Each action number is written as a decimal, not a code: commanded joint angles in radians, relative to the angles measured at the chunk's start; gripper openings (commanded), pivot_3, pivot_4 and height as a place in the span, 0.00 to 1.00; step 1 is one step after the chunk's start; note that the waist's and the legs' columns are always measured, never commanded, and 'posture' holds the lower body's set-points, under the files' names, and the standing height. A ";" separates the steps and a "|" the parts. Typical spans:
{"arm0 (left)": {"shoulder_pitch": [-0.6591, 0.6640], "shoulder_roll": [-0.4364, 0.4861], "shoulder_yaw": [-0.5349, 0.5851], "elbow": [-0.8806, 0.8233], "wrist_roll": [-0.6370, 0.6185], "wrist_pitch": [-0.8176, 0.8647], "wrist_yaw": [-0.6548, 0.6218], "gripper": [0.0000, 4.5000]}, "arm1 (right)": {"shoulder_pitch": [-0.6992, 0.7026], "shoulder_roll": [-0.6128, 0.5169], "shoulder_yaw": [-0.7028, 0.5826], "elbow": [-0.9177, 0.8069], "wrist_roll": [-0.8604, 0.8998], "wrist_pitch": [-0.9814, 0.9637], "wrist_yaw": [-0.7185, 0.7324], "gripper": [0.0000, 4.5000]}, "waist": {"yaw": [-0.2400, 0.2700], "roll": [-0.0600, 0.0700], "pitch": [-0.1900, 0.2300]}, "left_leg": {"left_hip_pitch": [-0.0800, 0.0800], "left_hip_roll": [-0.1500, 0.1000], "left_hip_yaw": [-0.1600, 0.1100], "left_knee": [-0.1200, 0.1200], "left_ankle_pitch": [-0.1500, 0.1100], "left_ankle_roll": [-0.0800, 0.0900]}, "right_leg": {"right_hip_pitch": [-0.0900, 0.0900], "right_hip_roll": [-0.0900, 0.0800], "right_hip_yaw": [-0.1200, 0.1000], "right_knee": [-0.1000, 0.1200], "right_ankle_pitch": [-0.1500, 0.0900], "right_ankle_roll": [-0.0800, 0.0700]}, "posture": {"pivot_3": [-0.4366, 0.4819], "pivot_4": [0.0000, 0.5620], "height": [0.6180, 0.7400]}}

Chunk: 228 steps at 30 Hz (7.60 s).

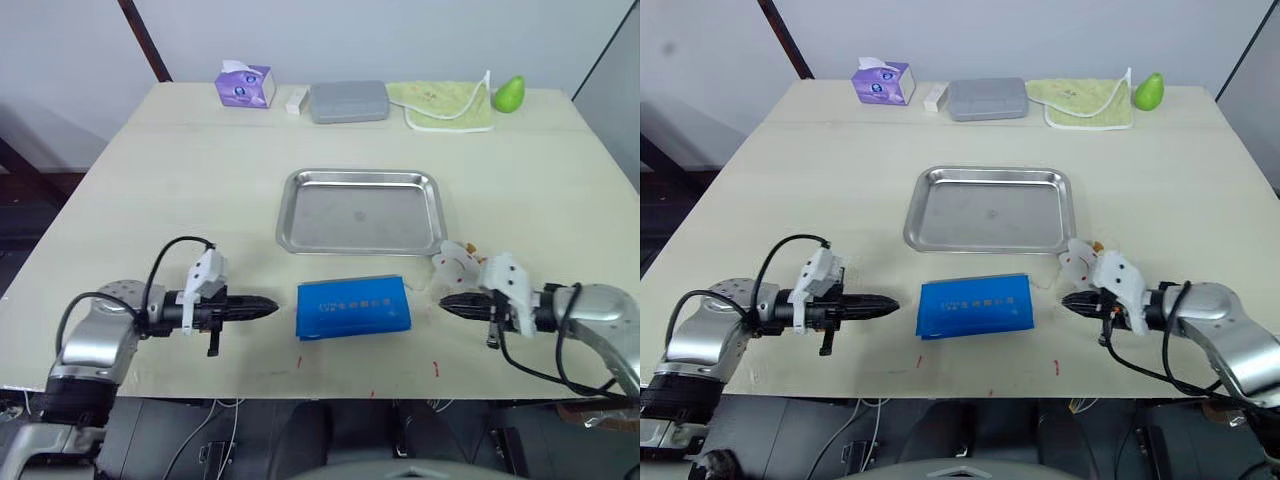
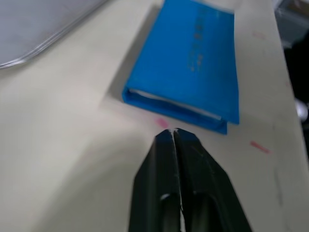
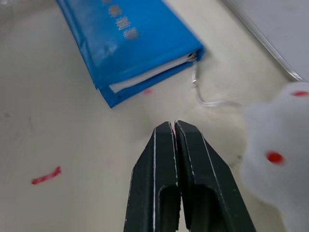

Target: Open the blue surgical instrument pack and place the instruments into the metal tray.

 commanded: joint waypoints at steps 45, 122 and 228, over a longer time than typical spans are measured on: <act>0.027 -0.225 -0.194 -0.126 0.102 -0.089 0.045 0.02 | -0.039 0.057 0.093 -0.060 -0.127 0.010 0.085 0.00 | 0.001 0.000 0.000 | -0.001 0.000 -0.008 0.003 0.000 0.000 | 0.000 -0.001 -0.002 0.004 0.000 -0.001 | 0.48 0.27 1.00; 0.297 0.048 0.340 -0.255 -0.284 0.028 -0.114 0.98 | 0.543 0.092 -0.302 -0.322 -0.101 -0.291 0.029 1.00 | 0.016 0.002 0.001 | 0.001 0.001 -0.013 0.008 -0.002 0.003 | 0.007 0.000 -0.009 0.002 -0.001 -0.001 | 0.48 0.27 1.00; -0.382 -0.399 -0.109 0.372 -0.003 -0.295 -0.201 0.69 | -0.339 0.044 0.002 0.235 0.197 0.236 0.305 0.00 | 0.021 0.003 0.003 | -0.002 0.000 -0.014 0.011 -0.002 0.003 | 0.007 0.001 -0.010 0.003 0.000 -0.002 | 0.48 0.27 1.00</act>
